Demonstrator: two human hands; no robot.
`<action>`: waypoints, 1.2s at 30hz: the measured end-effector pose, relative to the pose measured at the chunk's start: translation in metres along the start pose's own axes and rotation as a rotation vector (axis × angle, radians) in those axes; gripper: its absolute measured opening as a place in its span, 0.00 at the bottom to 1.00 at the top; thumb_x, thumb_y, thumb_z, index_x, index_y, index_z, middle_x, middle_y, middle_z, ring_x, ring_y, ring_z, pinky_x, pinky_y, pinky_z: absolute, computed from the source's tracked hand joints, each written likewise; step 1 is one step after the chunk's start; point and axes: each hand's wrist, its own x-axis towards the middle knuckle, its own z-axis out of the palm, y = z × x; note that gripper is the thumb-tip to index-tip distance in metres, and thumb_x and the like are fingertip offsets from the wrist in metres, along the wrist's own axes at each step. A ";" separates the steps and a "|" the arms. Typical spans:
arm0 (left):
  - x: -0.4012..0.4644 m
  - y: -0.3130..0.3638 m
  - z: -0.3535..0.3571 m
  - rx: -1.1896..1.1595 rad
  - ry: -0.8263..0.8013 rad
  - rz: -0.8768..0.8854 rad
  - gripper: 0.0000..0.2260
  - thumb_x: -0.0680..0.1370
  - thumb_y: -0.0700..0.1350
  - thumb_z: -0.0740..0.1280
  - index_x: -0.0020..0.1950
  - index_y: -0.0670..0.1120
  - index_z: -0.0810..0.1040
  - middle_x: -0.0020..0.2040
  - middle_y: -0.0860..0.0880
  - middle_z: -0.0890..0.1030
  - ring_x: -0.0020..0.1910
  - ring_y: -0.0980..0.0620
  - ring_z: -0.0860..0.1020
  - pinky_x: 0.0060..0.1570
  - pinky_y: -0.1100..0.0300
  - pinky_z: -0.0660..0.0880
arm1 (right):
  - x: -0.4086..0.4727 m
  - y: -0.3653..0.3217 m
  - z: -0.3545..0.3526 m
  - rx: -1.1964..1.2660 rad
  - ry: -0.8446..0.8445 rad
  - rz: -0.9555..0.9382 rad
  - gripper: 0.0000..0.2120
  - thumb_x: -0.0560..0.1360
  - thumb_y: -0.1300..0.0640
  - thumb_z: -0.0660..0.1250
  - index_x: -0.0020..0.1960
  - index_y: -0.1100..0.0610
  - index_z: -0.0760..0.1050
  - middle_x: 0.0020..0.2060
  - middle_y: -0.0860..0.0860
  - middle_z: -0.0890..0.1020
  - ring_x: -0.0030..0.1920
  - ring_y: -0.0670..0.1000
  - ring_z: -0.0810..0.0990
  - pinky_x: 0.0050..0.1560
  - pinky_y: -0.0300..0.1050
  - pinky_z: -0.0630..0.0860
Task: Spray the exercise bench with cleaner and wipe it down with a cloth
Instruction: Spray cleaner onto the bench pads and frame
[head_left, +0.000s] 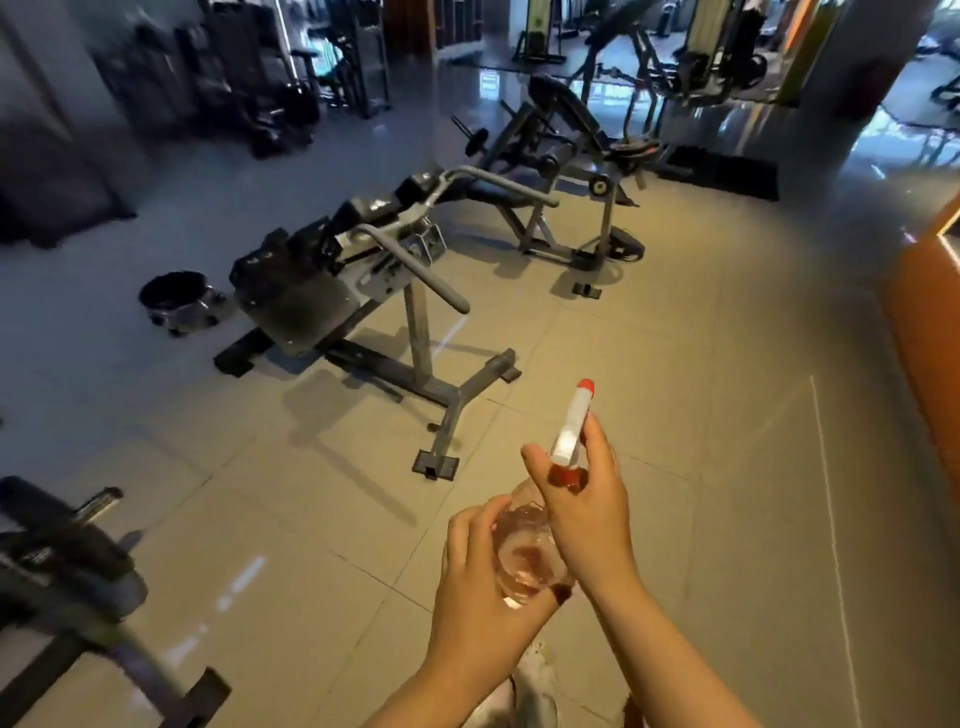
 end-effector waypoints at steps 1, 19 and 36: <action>0.017 -0.002 -0.002 -0.047 0.008 -0.028 0.41 0.60 0.60 0.78 0.68 0.66 0.60 0.62 0.68 0.62 0.60 0.67 0.68 0.54 0.61 0.78 | 0.019 0.002 0.003 0.014 -0.035 -0.016 0.34 0.66 0.35 0.66 0.70 0.41 0.65 0.55 0.51 0.76 0.53 0.48 0.77 0.51 0.40 0.79; 0.303 0.016 -0.037 -0.188 0.368 -0.258 0.34 0.55 0.51 0.84 0.55 0.63 0.70 0.54 0.61 0.77 0.53 0.63 0.76 0.42 0.74 0.73 | 0.346 -0.005 0.099 0.181 -0.794 0.158 0.14 0.75 0.54 0.71 0.60 0.50 0.75 0.46 0.49 0.81 0.45 0.44 0.81 0.47 0.39 0.80; 0.528 -0.054 -0.135 -0.312 0.402 -0.391 0.36 0.47 0.61 0.78 0.53 0.58 0.72 0.53 0.55 0.82 0.53 0.55 0.80 0.56 0.53 0.78 | 0.536 -0.002 0.277 0.214 -0.704 0.376 0.14 0.70 0.58 0.75 0.55 0.57 0.79 0.42 0.52 0.83 0.44 0.52 0.83 0.50 0.48 0.81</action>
